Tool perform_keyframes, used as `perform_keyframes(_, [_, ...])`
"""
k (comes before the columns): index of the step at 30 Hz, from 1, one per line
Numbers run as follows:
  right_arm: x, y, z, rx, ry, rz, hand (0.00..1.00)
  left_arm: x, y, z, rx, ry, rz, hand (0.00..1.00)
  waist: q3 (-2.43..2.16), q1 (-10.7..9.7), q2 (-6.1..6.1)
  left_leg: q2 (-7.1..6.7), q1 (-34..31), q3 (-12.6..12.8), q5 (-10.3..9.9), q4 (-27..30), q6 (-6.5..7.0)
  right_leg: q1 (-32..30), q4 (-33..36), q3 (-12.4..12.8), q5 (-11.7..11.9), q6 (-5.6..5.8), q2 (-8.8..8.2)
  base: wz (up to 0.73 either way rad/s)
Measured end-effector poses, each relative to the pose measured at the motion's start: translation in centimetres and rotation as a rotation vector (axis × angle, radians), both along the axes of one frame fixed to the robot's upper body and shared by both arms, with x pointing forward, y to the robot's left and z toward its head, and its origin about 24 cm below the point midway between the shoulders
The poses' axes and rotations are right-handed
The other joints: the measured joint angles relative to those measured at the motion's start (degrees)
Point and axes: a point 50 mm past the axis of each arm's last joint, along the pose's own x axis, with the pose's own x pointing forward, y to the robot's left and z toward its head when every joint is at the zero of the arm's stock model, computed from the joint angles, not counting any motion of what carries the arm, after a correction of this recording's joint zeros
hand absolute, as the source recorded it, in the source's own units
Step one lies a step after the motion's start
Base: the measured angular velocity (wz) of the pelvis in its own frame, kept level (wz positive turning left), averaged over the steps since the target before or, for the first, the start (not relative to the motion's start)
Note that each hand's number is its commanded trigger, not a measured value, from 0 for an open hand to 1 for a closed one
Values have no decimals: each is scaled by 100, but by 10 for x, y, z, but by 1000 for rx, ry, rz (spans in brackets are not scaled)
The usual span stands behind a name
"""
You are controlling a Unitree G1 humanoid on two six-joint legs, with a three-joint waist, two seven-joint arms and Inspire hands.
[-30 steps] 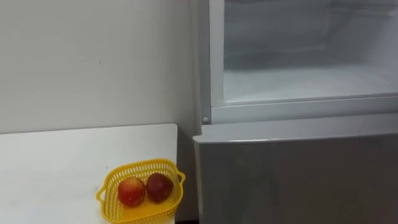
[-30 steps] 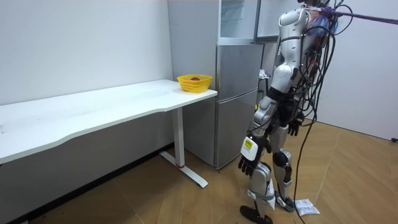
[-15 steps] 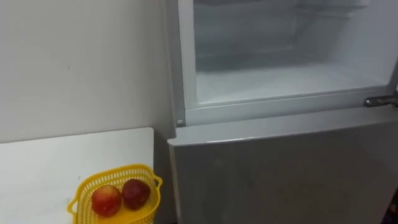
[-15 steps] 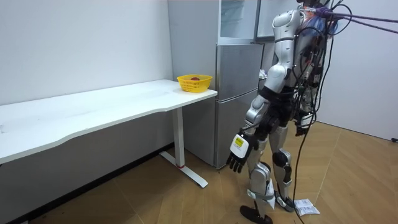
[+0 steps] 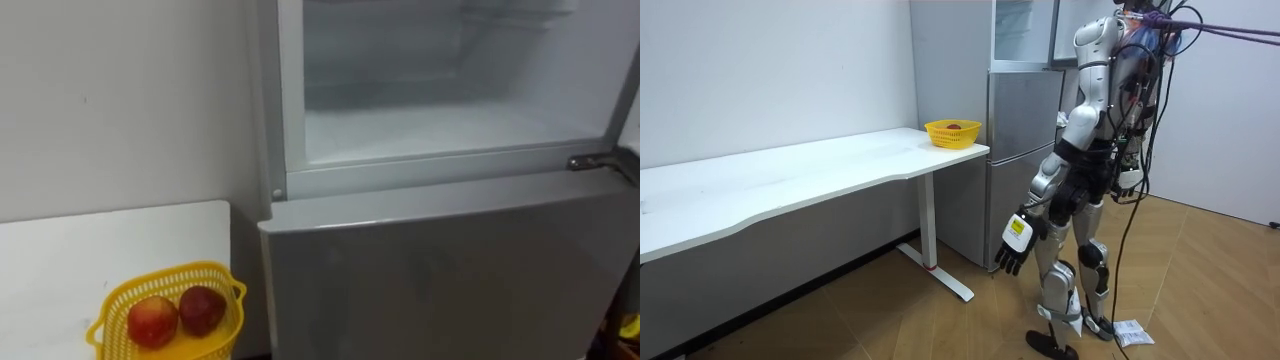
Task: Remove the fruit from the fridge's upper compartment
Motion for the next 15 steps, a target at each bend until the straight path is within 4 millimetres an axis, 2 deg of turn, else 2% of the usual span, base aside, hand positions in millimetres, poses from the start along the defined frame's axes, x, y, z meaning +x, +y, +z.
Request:
perform_keyframes(2, [20, -19, 29, -126, -75, 1, 0, 5, 3, 2, 15, -29, -10, 0, 6, -10, -30, 0, -21, 1, 0, 0, 0, -7, -11, -6, 1, 0, 0, 2])
perform_keyframes(5, [36, -28, 55, -229, -135, 15, 0, 10, 1, 2, 19, -61, -10, 0, 0, 57, -56, 1, -30, 20, 0, -24, 0, -48, -6, 18, 1, 0, 2, -1])
perform_keyframes(7, [44, -30, 70, -282, -183, 37, 0, 10, 0, 2, 16, -69, -16, 0, 13, 65, -34, -1, -41, 24, 0, -37, 0, -75, -11, 36, 1, 0, 3, -5])
perform_keyframes(11, [60, -29, 101, -416, -297, 79, 0, 5, -2, 0, 9, -69, -20, 0, 3, 92, 46, 4, -102, 68, 0, -31, 0, -131, 12, 27, 18, -1, 2, -4])
perform_keyframes(15, [70, -26, 117, -518, -394, 133, 0, 2, -3, -1, 4, -67, -20, 0, -16, 198, 155, 22, -116, 144, 0, -31, 0, -170, 37, 90, 50, -4, 5, -6])
